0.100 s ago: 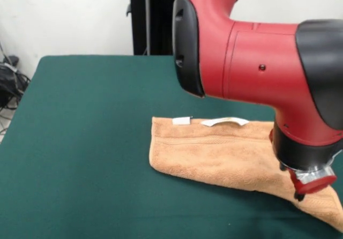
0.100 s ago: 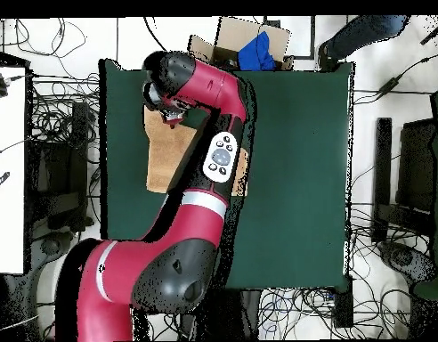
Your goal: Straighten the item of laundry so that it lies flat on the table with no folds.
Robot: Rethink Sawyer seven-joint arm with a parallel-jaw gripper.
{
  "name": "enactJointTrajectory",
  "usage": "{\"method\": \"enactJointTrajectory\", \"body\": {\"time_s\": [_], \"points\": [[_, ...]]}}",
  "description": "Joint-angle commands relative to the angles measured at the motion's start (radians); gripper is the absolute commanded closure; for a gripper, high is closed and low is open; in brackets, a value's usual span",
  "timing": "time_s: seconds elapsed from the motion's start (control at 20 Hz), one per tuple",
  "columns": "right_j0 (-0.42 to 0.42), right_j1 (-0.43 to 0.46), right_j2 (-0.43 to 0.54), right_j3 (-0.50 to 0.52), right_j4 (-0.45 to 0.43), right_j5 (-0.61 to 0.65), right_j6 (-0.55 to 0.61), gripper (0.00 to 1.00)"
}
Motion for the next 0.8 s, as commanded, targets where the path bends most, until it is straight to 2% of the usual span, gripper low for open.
{"method": "enactJointTrajectory", "body": {"time_s": [0.05,0.4,0.8], "points": [[-0.036,0.074,0.066,0.023,-0.059,0.114,0.131,0.00],[-0.030,0.140,0.043,0.012,-0.079,0.027,0.139,0.00],[-0.013,0.202,0.020,-0.001,-0.070,-0.092,0.206,0.00]]}}
